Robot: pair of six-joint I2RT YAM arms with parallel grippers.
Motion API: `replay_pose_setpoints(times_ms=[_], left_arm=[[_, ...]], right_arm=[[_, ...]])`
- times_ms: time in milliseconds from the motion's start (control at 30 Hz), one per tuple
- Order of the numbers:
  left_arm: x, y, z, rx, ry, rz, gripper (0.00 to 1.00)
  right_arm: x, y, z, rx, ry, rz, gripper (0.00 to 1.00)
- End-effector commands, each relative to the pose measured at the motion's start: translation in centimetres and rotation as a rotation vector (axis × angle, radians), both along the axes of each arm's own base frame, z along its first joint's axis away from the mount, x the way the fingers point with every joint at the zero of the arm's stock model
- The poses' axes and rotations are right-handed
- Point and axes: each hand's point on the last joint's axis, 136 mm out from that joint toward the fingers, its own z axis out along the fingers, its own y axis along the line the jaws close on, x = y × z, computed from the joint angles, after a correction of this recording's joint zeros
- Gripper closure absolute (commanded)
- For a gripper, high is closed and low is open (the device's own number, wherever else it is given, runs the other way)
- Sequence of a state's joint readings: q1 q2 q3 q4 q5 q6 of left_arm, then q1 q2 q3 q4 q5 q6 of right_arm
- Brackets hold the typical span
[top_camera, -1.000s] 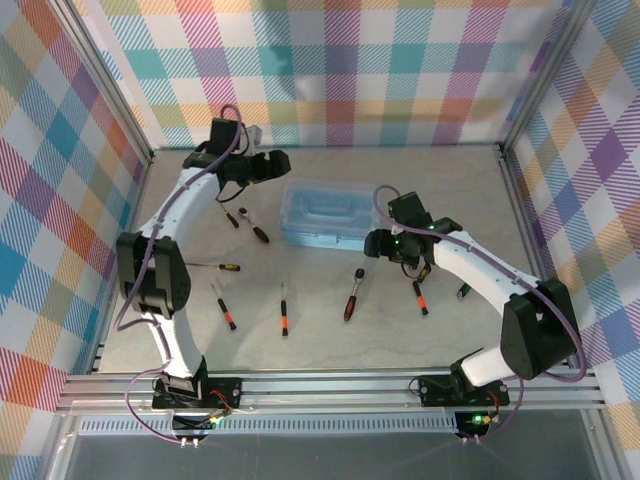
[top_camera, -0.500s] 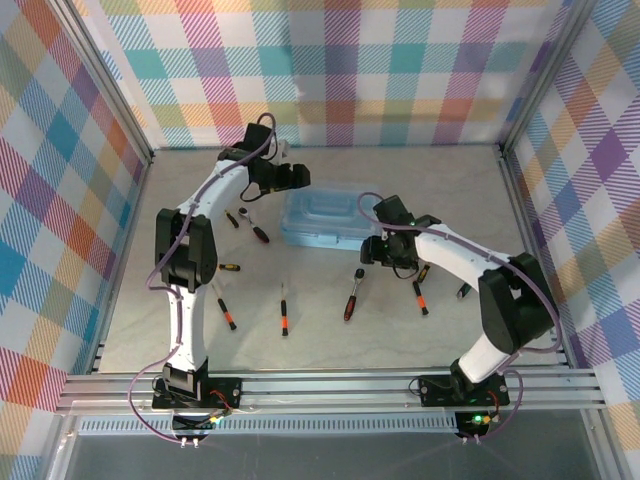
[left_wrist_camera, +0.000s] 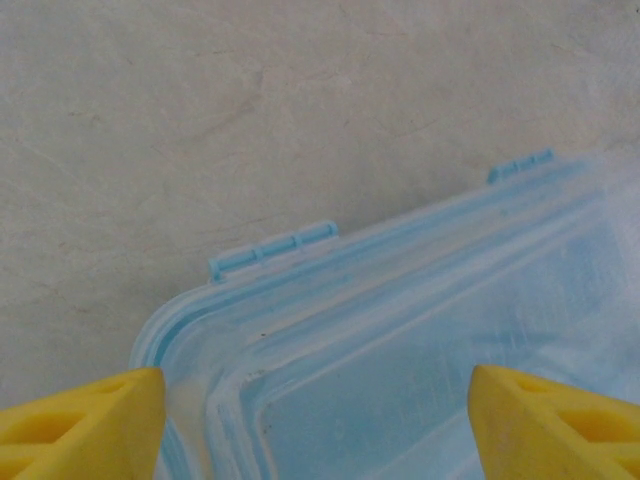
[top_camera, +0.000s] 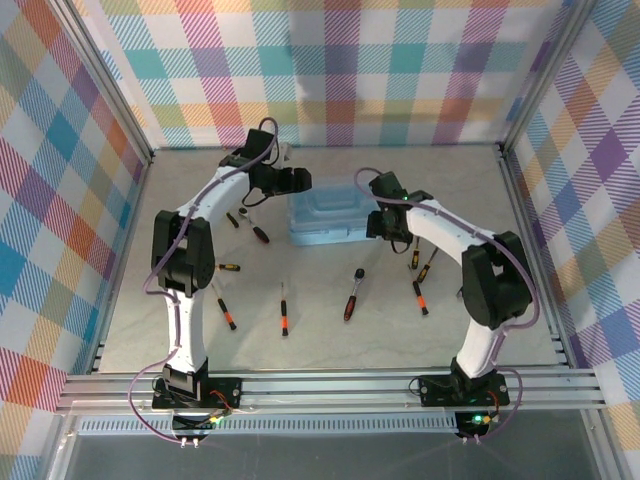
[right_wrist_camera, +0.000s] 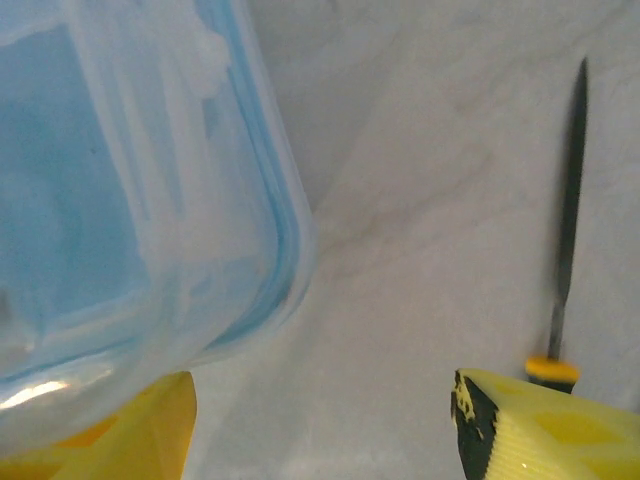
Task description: Pack the tool kit
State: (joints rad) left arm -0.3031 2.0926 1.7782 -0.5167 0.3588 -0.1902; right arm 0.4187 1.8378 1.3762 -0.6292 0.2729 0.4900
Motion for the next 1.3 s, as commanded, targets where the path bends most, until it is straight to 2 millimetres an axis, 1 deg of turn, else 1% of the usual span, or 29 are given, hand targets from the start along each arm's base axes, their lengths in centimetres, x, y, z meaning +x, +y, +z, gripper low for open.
replay_pose_setpoints(times_ms=[0,100,233,333,367,433,500,600,633,667,700,733,767,833,933,1033,1100,1167,1200,1267], left_arm=[[-5.0,-2.5,-1.9,0.021,0.125,-0.089,0.24],[-6.7,-3.7,-1.5,0.007,0.130,-0.109,0.27],[-8.9,-4.7,-0.6,0.000,0.095,-0.126,0.26],[-10.3,-5.4,0.0,-0.042,0.089,-0.133,0.27],[-10.7,-5.5,0.0,-0.045,0.093,-0.133,0.27],[-11.4,-5.6,0.9,-0.041,0.080,-0.142,0.26],[-11.4,-5.3,2.7,-0.038,0.043,-0.137,0.25],[-10.5,-4.3,5.8,0.005,-0.036,-0.099,0.20],[-10.0,-4.0,6.8,0.021,-0.056,-0.082,0.17],[-9.4,-3.6,7.5,0.048,-0.070,-0.060,0.10],[-8.5,-3.1,7.9,0.087,-0.086,-0.028,0.02],[-7.5,-2.6,8.1,0.133,-0.098,-0.001,0.00],[-6.6,-2.2,7.9,0.174,-0.100,0.017,0.00],[-4.9,-2.1,7.1,0.244,-0.095,0.019,0.00],[-2.3,-1.9,5.5,0.343,-0.092,0.030,0.00],[-0.3,-2.7,3.9,0.380,-0.088,0.006,0.00],[0.4,-3.3,2.7,0.392,-0.066,-0.015,0.00],[0.9,-3.3,1.5,0.412,-0.049,-0.011,0.00],[1.0,-3.4,1.1,0.410,-0.043,-0.011,0.01],[0.4,-3.8,0.2,0.389,-0.020,-0.023,0.03]], right_arm=[[3.8,0.4,1.5,0.062,-0.050,-0.005,0.30],[5.8,1.4,1.7,0.102,-0.034,0.027,0.28],[7.3,3.0,1.6,0.165,0.012,0.081,0.24],[7.6,3.8,1.6,0.189,0.038,0.103,0.24],[7.6,3.8,1.7,0.189,0.037,0.103,0.24],[7.3,3.4,2.4,0.183,0.029,0.092,0.23],[7.0,2.9,3.2,0.177,0.002,0.090,0.22],[6.3,2.0,4.6,0.195,-0.025,0.077,0.22],[6.0,1.9,4.9,0.214,-0.029,0.075,0.22],[5.7,1.9,5.2,0.235,-0.032,0.078,0.21],[5.1,2.2,5.3,0.273,-0.027,0.098,0.19],[4.3,2.8,5.4,0.336,-0.008,0.121,0.17],[3.5,3.3,5.3,0.397,0.014,0.132,0.17],[1.6,4.2,5.0,0.519,0.047,0.152,0.16],[-0.5,4.0,4.9,0.565,0.021,0.150,0.12],[-1.9,3.7,5.3,0.576,-0.006,0.164,0.07],[-2.4,3.5,5.6,0.571,-0.010,0.169,0.07],[-2.7,3.2,5.6,0.563,-0.004,0.166,0.07],[-2.8,3.2,5.7,0.559,-0.006,0.168,0.07],[-3.0,3.1,5.5,0.553,-0.001,0.164,0.07]])
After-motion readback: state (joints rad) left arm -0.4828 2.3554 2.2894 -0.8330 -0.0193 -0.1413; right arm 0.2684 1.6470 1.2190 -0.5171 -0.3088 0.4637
